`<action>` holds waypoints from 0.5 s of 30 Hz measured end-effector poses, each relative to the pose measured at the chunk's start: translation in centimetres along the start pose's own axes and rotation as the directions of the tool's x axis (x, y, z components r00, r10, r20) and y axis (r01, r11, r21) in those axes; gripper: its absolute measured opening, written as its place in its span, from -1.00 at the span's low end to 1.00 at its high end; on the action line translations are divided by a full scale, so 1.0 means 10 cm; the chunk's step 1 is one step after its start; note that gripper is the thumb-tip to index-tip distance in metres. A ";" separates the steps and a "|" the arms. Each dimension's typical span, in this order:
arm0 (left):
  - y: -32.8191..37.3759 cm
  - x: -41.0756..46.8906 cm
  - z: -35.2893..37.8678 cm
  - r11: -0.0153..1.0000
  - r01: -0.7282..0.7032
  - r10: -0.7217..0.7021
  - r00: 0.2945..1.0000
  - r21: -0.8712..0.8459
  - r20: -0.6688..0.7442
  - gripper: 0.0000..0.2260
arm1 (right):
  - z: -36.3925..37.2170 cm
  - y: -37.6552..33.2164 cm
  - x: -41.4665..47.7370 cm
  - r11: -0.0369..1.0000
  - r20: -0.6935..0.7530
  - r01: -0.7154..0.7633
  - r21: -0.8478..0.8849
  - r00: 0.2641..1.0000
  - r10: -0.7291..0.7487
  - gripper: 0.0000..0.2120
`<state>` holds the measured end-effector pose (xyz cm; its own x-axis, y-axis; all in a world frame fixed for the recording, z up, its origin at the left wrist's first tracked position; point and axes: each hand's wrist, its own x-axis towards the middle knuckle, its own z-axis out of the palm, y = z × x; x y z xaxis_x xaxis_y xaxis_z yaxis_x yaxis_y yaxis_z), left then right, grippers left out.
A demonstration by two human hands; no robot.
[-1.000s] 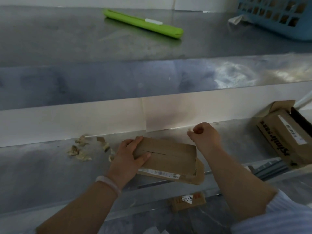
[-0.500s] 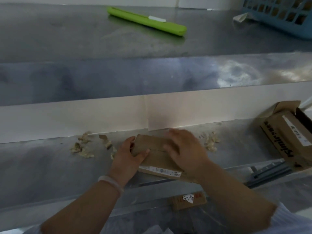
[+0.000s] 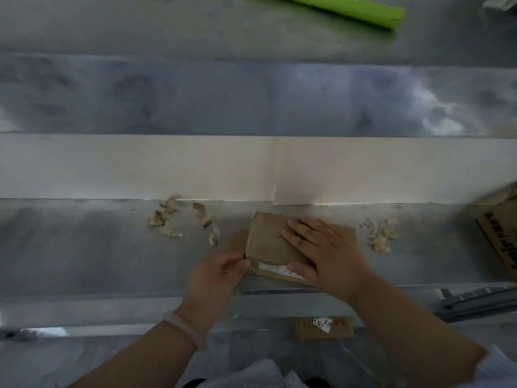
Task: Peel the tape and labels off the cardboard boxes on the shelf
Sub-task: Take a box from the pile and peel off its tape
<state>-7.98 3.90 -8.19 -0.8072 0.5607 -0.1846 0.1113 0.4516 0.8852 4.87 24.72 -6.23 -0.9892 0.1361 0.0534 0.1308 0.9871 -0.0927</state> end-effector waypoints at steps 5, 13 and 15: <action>0.03 0.01 -0.02 0.997 0.006 -0.005 1.000 -0.075 0.013 -0.85 | -0.01 0.00 0.01 0.995 -0.058 0.098 0.003 0.994 -0.097 -0.48; 0.15 0.16 0.10 0.992 -0.077 0.095 0.976 -0.098 0.195 -0.43 | -0.01 0.05 -0.09 0.980 -0.235 0.063 0.188 0.972 -0.017 -0.54; 0.17 0.17 0.12 0.990 -0.097 0.115 0.976 -0.103 0.185 -0.47 | -0.04 0.08 -0.24 0.953 -0.313 -0.160 0.259 0.919 0.239 -0.59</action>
<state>-8.47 6.45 -7.52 -0.6680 0.7274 -0.1571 0.1288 0.3209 0.9383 7.38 25.21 -6.02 -0.8576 0.3878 0.3379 0.2657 0.8965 -0.3545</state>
